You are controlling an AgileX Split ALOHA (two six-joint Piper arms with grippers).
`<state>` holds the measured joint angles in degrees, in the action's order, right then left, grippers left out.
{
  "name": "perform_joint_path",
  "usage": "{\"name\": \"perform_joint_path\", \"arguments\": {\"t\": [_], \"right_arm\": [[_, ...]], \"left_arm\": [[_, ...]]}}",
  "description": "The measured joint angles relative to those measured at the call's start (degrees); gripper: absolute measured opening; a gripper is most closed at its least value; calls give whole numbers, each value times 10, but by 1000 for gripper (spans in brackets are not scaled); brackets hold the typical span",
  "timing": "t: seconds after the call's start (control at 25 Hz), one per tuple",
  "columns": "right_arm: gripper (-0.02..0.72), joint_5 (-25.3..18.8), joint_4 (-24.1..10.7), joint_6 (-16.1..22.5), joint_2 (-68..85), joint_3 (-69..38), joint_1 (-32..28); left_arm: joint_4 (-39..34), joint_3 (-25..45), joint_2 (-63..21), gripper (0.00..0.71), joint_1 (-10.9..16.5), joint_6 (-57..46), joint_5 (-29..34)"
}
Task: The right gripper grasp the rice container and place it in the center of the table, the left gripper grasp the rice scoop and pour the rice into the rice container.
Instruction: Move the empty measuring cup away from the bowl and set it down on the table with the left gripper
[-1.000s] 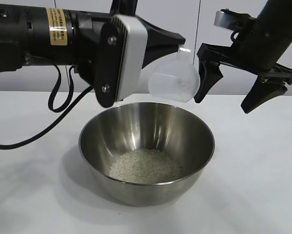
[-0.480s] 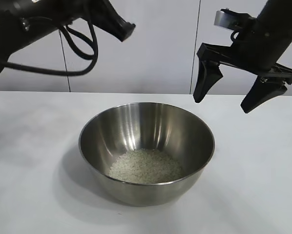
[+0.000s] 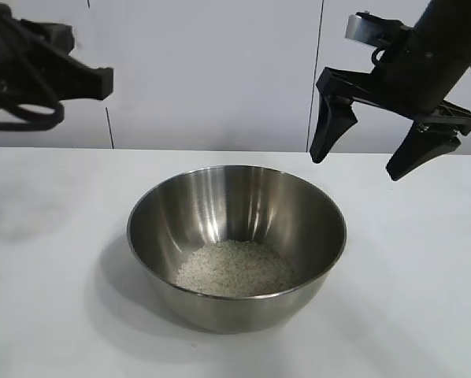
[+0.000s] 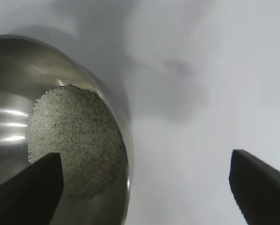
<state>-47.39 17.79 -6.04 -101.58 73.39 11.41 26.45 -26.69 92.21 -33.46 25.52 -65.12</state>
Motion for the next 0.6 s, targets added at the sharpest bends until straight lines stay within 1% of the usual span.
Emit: {"name": "perform_joint_path", "arguments": {"t": [0.08, 0.2, 0.28, 0.44, 0.6], "right_arm": [[662, 0, 0, 0, 0, 0, 0], [662, 1, 0, 0, 0, 0, 0], [662, 3, 0, 0, 0, 0, 0], [662, 7, 4, 0, 0, 0, 0], [662, 8, 9, 0, 0, 0, 0]], "left_arm": [[1, 25, -2, 10, 19, -23, 0], [0, 55, -3, 10, 54, -65, 0], [-13, 70, -3, 10, 82, -77, 0], [-92, 82, 27, 10, 127, -97, -2], [-140, 82, 80, 10, 152, -113, -2]]}}
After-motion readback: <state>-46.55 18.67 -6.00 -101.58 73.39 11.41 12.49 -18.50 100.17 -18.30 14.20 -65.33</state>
